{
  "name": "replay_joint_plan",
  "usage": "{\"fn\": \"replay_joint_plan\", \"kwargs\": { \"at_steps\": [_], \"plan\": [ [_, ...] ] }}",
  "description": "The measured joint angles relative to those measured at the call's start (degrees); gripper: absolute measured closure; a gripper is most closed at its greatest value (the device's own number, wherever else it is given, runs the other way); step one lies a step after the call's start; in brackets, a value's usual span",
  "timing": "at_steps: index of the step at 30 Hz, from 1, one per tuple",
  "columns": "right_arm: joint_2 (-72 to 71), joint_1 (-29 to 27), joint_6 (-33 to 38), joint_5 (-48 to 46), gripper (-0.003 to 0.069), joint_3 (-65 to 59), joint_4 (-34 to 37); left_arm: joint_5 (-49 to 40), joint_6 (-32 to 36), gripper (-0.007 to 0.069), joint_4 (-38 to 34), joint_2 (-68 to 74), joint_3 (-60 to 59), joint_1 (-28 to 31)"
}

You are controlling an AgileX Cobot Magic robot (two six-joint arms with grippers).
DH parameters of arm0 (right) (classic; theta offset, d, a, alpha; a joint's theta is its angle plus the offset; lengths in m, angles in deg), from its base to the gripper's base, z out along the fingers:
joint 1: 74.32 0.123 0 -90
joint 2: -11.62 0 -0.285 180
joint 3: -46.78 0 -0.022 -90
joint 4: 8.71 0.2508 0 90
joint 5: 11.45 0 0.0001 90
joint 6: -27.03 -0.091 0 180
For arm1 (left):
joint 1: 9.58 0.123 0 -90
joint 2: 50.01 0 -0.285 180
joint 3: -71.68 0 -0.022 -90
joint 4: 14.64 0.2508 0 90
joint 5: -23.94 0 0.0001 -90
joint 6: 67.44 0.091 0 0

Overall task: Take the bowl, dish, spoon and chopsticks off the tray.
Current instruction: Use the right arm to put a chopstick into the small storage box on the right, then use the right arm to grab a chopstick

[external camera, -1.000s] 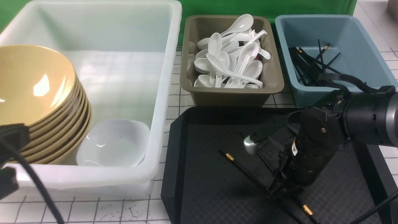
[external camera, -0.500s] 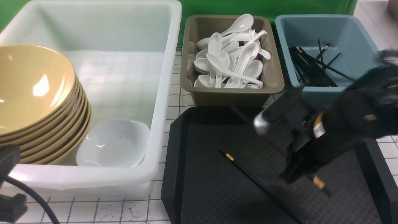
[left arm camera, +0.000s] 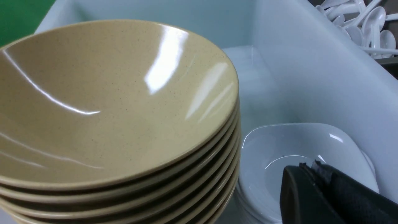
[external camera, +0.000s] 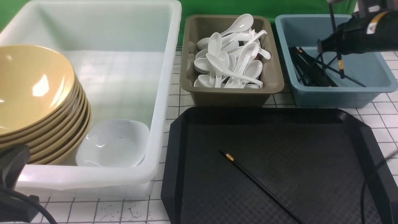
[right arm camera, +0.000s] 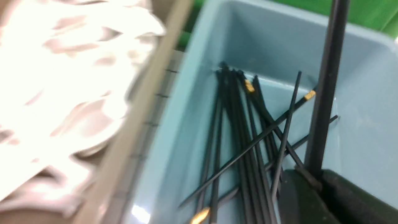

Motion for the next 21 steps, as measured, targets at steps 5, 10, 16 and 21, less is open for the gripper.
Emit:
{"fn": "replay_joint_plan", "kwargs": {
  "at_steps": [5, 10, 16, 21],
  "plan": [
    [8.8, -1.1, -2.0, -8.4, 0.0488, 9.1, 0.0, 0.1, 0.0, 0.0631, 0.0, 0.0, 0.0, 0.0],
    [8.9, -0.5, 0.0, -18.3, 0.0363, 12.0, 1.1, 0.1, 0.0, 0.0631, 0.0, 0.0, 0.0, 0.0],
    [-0.6, 5.8, 17.5, -33.8, 0.0343, 7.8, 18.3, 0.2, 0.0, 0.0631, -0.7, 0.0, 0.0, 0.0],
    [-7.6, 18.6, 22.0, -33.9, 0.0342, -5.8, 24.2, 0.6, 0.0, 0.0631, -0.8, 0.0, 0.0, 0.0]
  ]
}}
